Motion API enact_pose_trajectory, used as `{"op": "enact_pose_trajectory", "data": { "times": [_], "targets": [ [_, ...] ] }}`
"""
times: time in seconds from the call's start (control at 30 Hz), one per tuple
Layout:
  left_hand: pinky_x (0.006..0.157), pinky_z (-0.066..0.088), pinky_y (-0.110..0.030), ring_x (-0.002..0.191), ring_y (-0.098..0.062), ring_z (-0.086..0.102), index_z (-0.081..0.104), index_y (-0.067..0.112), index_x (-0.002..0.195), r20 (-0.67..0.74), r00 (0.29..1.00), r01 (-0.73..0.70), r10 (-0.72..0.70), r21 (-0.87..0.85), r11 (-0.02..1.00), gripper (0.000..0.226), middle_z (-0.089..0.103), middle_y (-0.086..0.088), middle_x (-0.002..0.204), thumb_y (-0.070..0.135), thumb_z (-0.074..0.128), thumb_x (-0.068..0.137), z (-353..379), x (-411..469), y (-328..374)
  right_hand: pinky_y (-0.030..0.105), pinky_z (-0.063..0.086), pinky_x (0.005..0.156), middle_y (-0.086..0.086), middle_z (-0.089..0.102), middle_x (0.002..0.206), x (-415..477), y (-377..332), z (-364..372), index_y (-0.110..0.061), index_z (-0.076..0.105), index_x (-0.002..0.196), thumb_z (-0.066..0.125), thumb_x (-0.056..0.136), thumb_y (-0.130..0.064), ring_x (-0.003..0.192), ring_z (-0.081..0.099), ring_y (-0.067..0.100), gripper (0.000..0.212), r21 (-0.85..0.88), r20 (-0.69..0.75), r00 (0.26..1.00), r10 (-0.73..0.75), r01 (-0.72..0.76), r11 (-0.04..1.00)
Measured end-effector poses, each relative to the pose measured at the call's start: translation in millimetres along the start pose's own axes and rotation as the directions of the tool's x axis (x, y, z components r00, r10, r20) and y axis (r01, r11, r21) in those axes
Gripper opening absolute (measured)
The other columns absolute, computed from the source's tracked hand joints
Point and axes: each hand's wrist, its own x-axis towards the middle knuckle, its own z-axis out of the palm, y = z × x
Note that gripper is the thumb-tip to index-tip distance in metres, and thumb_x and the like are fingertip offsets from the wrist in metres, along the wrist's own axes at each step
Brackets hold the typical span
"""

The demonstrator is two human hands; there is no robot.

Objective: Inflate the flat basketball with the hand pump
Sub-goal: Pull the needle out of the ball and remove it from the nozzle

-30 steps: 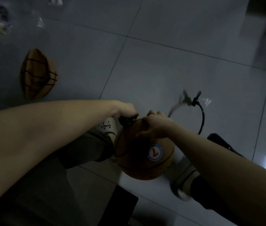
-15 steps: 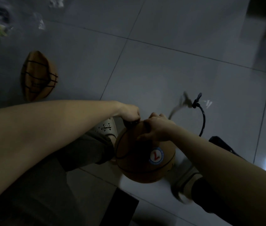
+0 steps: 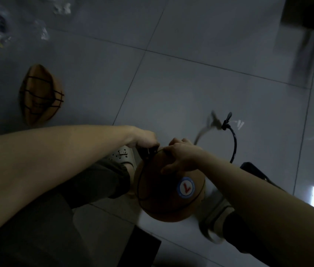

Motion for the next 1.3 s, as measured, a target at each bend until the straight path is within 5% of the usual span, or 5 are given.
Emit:
{"op": "enact_pose_trajectory", "data": {
  "times": [0.6,0.83,1.0,1.17,1.3],
  "targets": [
    [0.074,0.055,-0.041,0.076,-0.029,0.067,0.059,0.002,0.089,0.041,0.999,-0.012,0.022,-0.214,0.977,0.024,0.066,-0.017,0.092,0.012,0.041,0.102,-3.9,-16.7,-6.0,0.040,0.039,0.099,0.004,0.039,0.141,4.1,6.8,-4.5,-0.025,0.045,0.145,0.064,0.078,-0.070,0.126,0.036,0.027,0.083,0.028,0.040,0.999,-0.037,0.036,0.999],
    [0.083,0.057,-0.043,0.093,-0.031,0.072,0.060,0.004,0.106,-0.251,0.965,-0.148,0.072,-0.301,0.942,0.027,0.068,-0.018,0.116,0.025,0.041,0.104,-42.4,-22.3,7.6,0.035,0.049,0.078,0.008,0.053,0.107,-0.3,35.1,2.8,-0.016,0.059,0.101,0.045,0.080,-0.082,0.090,0.057,0.024,0.070,0.200,-0.063,0.979,0.194,-0.178,0.964],
    [0.062,0.038,-0.032,0.069,-0.027,0.053,0.060,0.002,0.084,-0.580,0.772,-0.313,0.259,0.009,0.950,0.040,0.055,-0.014,0.075,0.030,0.041,0.105,-11.2,-21.5,28.1,0.043,0.051,0.080,0.008,0.049,0.106,5.9,14.3,17.2,-0.016,0.053,0.106,0.029,0.098,-0.062,0.096,0.057,0.031,0.053,0.367,-0.282,0.857,0.432,-0.320,0.874],
    [0.075,0.041,-0.041,0.088,-0.036,0.057,0.059,0.002,0.093,-0.674,0.570,-0.276,0.469,0.381,0.883,0.031,0.060,-0.021,0.096,0.022,0.039,0.104,39.6,-17.0,28.1,0.029,0.033,0.049,0.006,0.050,0.072,-4.4,25.1,-7.7,-0.012,0.046,0.073,0.049,0.095,-0.044,0.060,0.049,0.021,0.038,0.520,-0.248,0.857,0.452,-0.276,0.809],
    [0.069,0.040,-0.043,0.078,-0.036,0.054,0.051,0.012,0.081,-0.698,0.418,-0.302,0.582,0.498,0.813,0.024,0.054,-0.016,0.085,0.020,0.040,0.101,44.8,-0.7,30.4,0.033,0.054,0.066,0.008,0.065,0.089,-22.2,26.4,-20.4,-0.010,0.061,0.094,0.065,0.085,-0.039,0.080,0.064,0.021,0.031,0.581,-0.116,0.907,0.404,-0.268,0.768]
  ]
}}
